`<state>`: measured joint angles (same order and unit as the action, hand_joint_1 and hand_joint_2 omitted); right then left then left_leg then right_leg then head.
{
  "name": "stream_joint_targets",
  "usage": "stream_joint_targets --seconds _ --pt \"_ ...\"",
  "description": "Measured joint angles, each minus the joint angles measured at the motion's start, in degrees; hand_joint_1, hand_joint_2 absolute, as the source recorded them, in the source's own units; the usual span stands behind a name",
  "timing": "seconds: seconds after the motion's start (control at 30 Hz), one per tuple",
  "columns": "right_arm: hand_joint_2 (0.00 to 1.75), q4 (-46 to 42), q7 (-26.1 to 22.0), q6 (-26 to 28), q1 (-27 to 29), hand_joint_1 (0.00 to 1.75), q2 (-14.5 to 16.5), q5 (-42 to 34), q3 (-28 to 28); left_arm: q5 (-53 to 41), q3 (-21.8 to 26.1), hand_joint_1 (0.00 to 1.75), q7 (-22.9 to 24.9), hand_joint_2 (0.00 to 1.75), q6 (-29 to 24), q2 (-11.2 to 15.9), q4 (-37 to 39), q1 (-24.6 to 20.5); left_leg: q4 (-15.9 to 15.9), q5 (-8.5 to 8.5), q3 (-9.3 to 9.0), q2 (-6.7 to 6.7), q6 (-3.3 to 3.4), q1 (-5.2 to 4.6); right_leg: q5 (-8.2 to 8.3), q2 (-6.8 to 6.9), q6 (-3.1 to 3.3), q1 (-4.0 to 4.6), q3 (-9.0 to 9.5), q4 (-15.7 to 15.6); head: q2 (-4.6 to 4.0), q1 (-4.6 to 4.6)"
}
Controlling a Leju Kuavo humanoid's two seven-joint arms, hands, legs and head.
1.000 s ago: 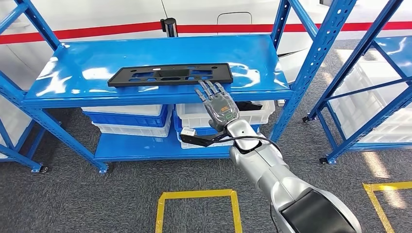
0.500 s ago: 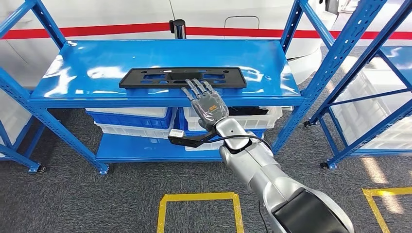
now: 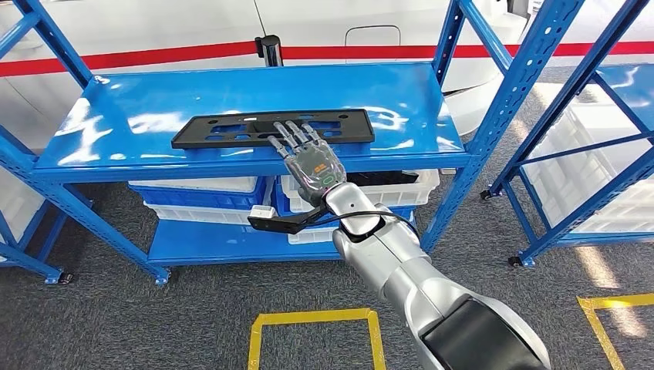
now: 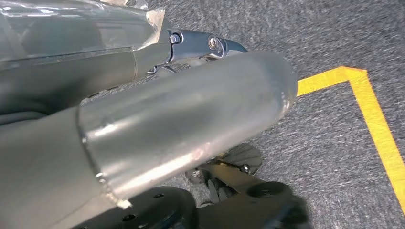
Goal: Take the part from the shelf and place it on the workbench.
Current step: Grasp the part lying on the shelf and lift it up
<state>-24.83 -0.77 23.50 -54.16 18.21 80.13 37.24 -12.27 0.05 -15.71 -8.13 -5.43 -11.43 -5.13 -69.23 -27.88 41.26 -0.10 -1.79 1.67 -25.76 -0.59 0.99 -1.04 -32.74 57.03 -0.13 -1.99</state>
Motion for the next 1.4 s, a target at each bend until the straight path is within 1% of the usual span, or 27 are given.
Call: stream_joint_targets --seconds 0.03,0.07,0.1,0.2,0.27,0.33,0.4,0.43,0.47,0.5,0.53,0.57,0.6,0.63,0.7,0.77,0.8,0.87,0.93,0.97,1.0,1.07,1.13,1.23,1.3,1.33,1.4 --pt "1.75 0.0 0.08 -0.01 -0.05 0.0 0.11 0.04 0.01 -0.01 0.0 0.0 -0.02 0.0 0.02 0.02 0.0 -0.01 4.3 2.11 -2.08 0.09 0.07 0.11 -0.26 -0.06 -0.24 -0.04 0.32 -0.01 0.0 -0.01" --pt "1.75 0.0 0.13 -0.05 -0.13 0.0 0.24 0.08 0.01 -0.02 -0.01 0.0 -0.04 0.0 0.04 0.03 0.0 -0.06 7.96 3.37 -3.97 0.15 0.3 0.07 -0.56 -0.14 -0.58 0.09 0.57 -0.01 0.0 0.01" --pt "1.75 0.0 0.15 -0.15 -0.25 0.0 0.36 0.11 0.02 -0.04 -0.01 0.0 -0.05 0.0 0.07 0.04 0.0 -0.13 10.42 3.9 -5.25 0.17 0.67 -0.06 -0.83 -0.17 -0.93 0.21 0.78 -0.08 0.0 0.07" --pt "1.75 0.0 0.16 -0.41 -0.42 0.0 0.62 0.11 0.05 -0.08 -0.01 0.0 -0.06 0.0 0.11 -0.05 0.0 -0.24 12.02 3.32 -6.33 0.01 2.4 -0.49 -0.92 -0.18 -2.17 0.56 1.27 0.28 0.0 0.21" --pt "1.75 0.0 0.15 -0.44 -0.55 0.0 0.68 0.1 0.1 -0.08 0.01 0.0 -0.04 0.0 0.09 -0.12 0.0 -0.22 12.22 3.16 -7.2 -0.08 3.46 -0.58 -1.62 -0.08 -2.6 0.54 0.58 2.28 0.0 0.34" --pt "1.75 0.03 0.09 -0.46 -0.72 0.0 0.69 0.09 0.17 -0.08 0.03 0.0 -0.04 0.0 0.08 -0.1 0.0 -0.26 12.26 2.84 -7.86 -0.12 4.13 -0.73 -3.82 0.01 -2.36 0.42 -2.74 8.16 0.0 0.46" --pt "1.75 0.16 0.02 -0.48 -0.61 0.0 0.62 0.08 0.24 -0.08 0.04 0.0 -0.03 0.0 0.11 -0.09 0.0 -0.23 12.23 2.25 -8.32 -0.2 4.44 -0.92 -5.92 0.02 -2.18 0.39 -7.65 15.36 0.0 0.49" --pt "1.75 0.25 0.0 -0.49 -0.49 0.0 0.57 0.07 0.27 -0.08 0.04 0.0 -0.02 0.0 0.13 -0.1 0.0 -0.16 12.22 1.88 -8.68 -0.27 4.46 -1.01 -6.01 0.02 -2.36 0.41 -9.25 16.88 0.0 0.51" --pt "1.75 0.32 -0.01 -0.49 -0.41 0.0 0.54 0.07 0.3 -0.08 0.04 0.0 -0.01 0.0 0.14 -0.12 0.0 -0.09 12.21 1.47 -9.18 -0.35 4.42 -1.08 -5.11 0.02 -2.72 0.43 -9.68 16.15 0.0 0.51" --pt "1.75 0.37 -0.02 -0.5 -0.39 0.0 0.53 0.08 0.32 -0.08 0.04 0.0 -0.01 0.0 0.14 -0.14 0.0 -0.04 12.21 0.99 -9.81 -0.42 4.33 -1.14 -3.28 0.03 -3.1 0.45 -8.89 13.13 0.0 0.51" --pt "1.75 0.39 -0.02 -0.53 -0.42 0.0 0.53 0.09 0.35 -0.08 0.05 0.0 -0.01 0.0 0.13 -0.16 0.01 -0.01 12.23 0.45 -10.47 -0.48 4.19 -1.17 -0.78 0.09 -3.35 0.48 -7.37 8.69 0.0 0.55" --pt "1.75 0.43 -0.02 -0.61 -0.45 0.0 0.52 0.09 0.38 -0.08 0.06 0.0 -0.01 0.0 0.12 -0.17 0.02 0.0 12.22 -0.09 -11.16 -0.51 3.97 -1.22 1.17 0.17 -3.2 0.64 -6.02 4.8 0.0 0.51" --pt "1.75 0.48 -0.02 -0.72 -0.51 0.0 0.52 0.11 0.41 -0.08 0.08 0.0 -0.02 0.0 0.1 -0.17 0.03 -0.02 12.26 -0.58 -11.63 -0.56 3.68 -1.27 2.15 0.3 -2.7 0.89 -5.01 1.97 0.0 0.52" --pt "1.75 0.52 -0.02 -0.83 -0.53 0.0 0.54 0.13 0.44 -0.08 0.09 0.0 -0.03 0.0 0.09 -0.17 0.04 -0.05 12.38 -1.01 -11.91 -0.58 3.32 -1.3 2.6 0.4 -2.05 1.14 -4.31 0.54 0.0 0.48" --pt "1.75 0.58 -0.02 -0.93 -0.62 0.0 0.67 0.16 0.48 -0.08 0.13 0.0 -0.07 0.0 0.09 -0.17 0.04 -0.04 11.91 -1.29 -12.31 -0.48 2.61 -1.3 2.04 0.32 -0.67 1.23 -3.49 0.24 0.0 0.39" --pt "1.75 0.59 0.02 -0.93 -0.77 0.0 0.9 0.22 0.5 -0.08 0.17 0.0 -0.14 0.0 0.09 -0.15 0.04 -0.02 9.74 -1.39 -11.91 -0.25 2.02 -1.13 1.98 0.11 0.24 0.8 -2.13 -0.07 0.0 0.36" --pt "1.75 0.61 0.07 -0.95 -0.89 0.0 1.03 0.26 0.51 -0.08 0.21 0.0 -0.18 0.0 0.08 -0.15 0.04 -0.08 7.61 -1.73 -10.81 -0.19 1.73 -1.0 1.7 0.06 0.61 0.63 -1.4 -0.12 0.0 0.37" --pt "1.75 0.74 0.33 -1.14 -0.97 0.0 1.13 0.41 0.53 -0.11 0.31 0.0 -0.23 0.0 0.08 -0.17 0.04 -0.13 0.96 -3.68 -6.33 -0.1 1.15 -0.77 0.85 0.05 1.03 0.63 -0.44 -0.14 0.0 0.34" --pt "1.75 1.02 0.81 -1.53 -0.69 0.0 1.06 0.59 0.55 -0.18 0.41 0.0 -0.24 0.0 0.08 -0.19 0.05 0.03 -3.72 -6.02 -1.81 -0.08 0.67 -0.58 -0.17 -0.05 1.0 0.63 0.6 -0.14 0.0 0.37" --pt "1.75 1.21 1.03 -1.69 -0.53 0.0 1.0 0.66 0.55 -0.21 0.45 0.0 -0.24 0.0 0.07 -0.18 0.06 0.12 -3.48 -5.88 -0.74 -0.06 0.58 -0.5 -0.71 -0.1 0.91 0.61 1.25 -0.14 0.0 0.38" --pt "1.75 1.39 1.19 -1.77 -0.43 0.0 0.95 0.71 0.55 -0.24 0.49 0.0 -0.24 0.0 0.05 -0.17 0.07 0.19 -1.44 -4.45 -0.59 -0.04 0.58 -0.44 -1.27 -0.14 0.79 0.57 1.99 -0.14 0.0 0.37" --pt "1.75 1.71 1.45 -1.81 -0.4 0.0 0.9 0.82 0.55 -0.26 0.55 0.0 -0.24 0.0 0.04 -0.17 0.09 0.23 6.01 1.37 -2.25 0.1 0.88 -0.45 -2.45 -0.19 0.39 0.56 3.62 -0.11 0.0 0.39" --pt "1.75 2.0 1.77 -1.94 -0.46 0.0 0.87 1.01 0.63 -0.26 0.57 0.0 -0.34 0.0 0.02 -0.19 0.17 0.21 10.77 4.9 -3.93 0.28 1.57 -0.7 -3.46 -0.33 -0.3 0.78 4.56 -0.09 0.0 0.44" --pt "1.75 2.31 2.04 -2.14 -0.46 0.0 0.72 1.2 0.73 -0.13 0.63 0.0 -2.04 0.0 -0.13 -0.39 0.21 0.18 11.4 5.24 -4.93 0.19 2.7 -1.04 -4.47 -0.34 -1.47 1.04 4.75 -0.32 0.0 0.52" --pt "1.75 2.53 2.25 -2.37 -0.38 0.0 0.49 1.24 0.74 0.18 0.89 0.0 -5.52 0.0 -0.79 -0.58 0.19 0.15 12.0 5.25 -5.57 0.22 3.45 -0.95 -5.7 -0.1 -1.82 1.05 3.85 1.88 0.0 0.56" --pt "1.75 2.72 2.45 -2.56 -0.17 0.0 0.24 1.27 0.74 0.31 1.09 0.0 -8.14 0.0 -1.65 -0.72 0.17 0.13 12.25 5.15 -5.86 0.23 3.81 -0.89 -6.93 0.01 -1.8 1.02 2.24 5.01 0.0 0.57" --pt "1.75 3.22 2.91 -2.83 0.72 0.0 -0.53 1.31 0.74 0.29 1.5 0.0 -13.13 0.0 -4.22 -1.04 0.17 0.11 12.29 4.69 -6.18 0.05 4.29 -0.99 -9.45 0.08 -1.68 0.95 -2.73 12.98 0.0 0.61"
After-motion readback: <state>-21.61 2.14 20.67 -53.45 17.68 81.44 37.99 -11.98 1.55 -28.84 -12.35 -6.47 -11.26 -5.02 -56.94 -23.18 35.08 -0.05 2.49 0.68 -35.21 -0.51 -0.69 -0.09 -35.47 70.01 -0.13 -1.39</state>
